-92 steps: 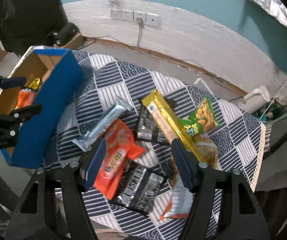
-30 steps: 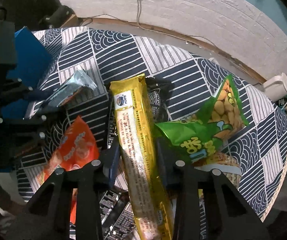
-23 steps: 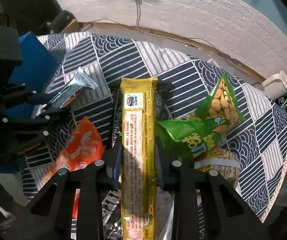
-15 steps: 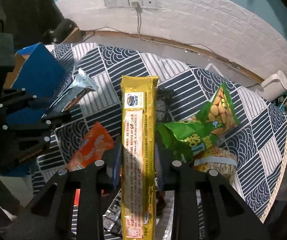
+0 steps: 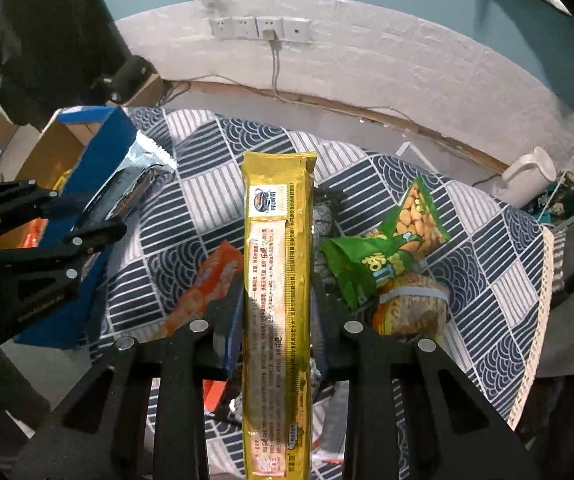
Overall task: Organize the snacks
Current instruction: 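Lift both bars and carry them over the cardboard box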
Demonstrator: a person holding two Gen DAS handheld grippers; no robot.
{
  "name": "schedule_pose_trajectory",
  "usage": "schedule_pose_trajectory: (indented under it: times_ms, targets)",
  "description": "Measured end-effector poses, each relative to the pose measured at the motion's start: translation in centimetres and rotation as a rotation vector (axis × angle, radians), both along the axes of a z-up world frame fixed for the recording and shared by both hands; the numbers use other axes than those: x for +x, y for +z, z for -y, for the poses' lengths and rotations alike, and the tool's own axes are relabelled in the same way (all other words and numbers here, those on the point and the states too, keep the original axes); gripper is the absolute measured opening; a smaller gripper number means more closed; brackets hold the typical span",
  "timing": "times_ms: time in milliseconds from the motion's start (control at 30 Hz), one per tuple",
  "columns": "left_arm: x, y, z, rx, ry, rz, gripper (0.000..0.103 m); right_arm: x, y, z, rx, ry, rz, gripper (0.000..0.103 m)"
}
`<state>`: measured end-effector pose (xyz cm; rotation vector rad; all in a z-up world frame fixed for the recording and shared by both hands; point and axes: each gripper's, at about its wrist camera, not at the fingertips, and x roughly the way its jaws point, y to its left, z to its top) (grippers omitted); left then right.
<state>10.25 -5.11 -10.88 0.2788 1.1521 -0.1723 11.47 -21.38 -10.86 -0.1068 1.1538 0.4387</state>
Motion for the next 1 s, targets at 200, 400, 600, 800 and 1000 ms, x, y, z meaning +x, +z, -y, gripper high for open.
schedule_pose_trajectory:
  times_ms: [200, 400, 600, 800, 1000]
  targets:
    - [-2.4, 3.0, -0.8, -0.009, -0.008, 0.063, 0.031, -1.6, 2.5, -0.5, 0.027, -0.001, 0.028, 0.027]
    - [-5.1, 5.3, -1.4, 0.001, -0.035, 0.12, 0.031, -3.2, 4.3, -1.2, 0.044, 0.006, 0.05, 0.027]
    - [-7.1, 7.0, -3.1, -0.017, -0.037, 0.155, 0.031, -4.4, 5.7, -2.8, 0.064, 0.037, 0.071, 0.027]
    - [-7.7, 8.2, -5.2, -0.024, 0.003, 0.183, 0.031, -4.9, 6.9, -5.7, 0.079, 0.086, 0.09, 0.027]
    - [-8.0, 8.7, -7.6, -0.031, 0.044, 0.202, 0.031, -4.6, 7.6, -9.1, 0.101, 0.134, 0.1, 0.027]
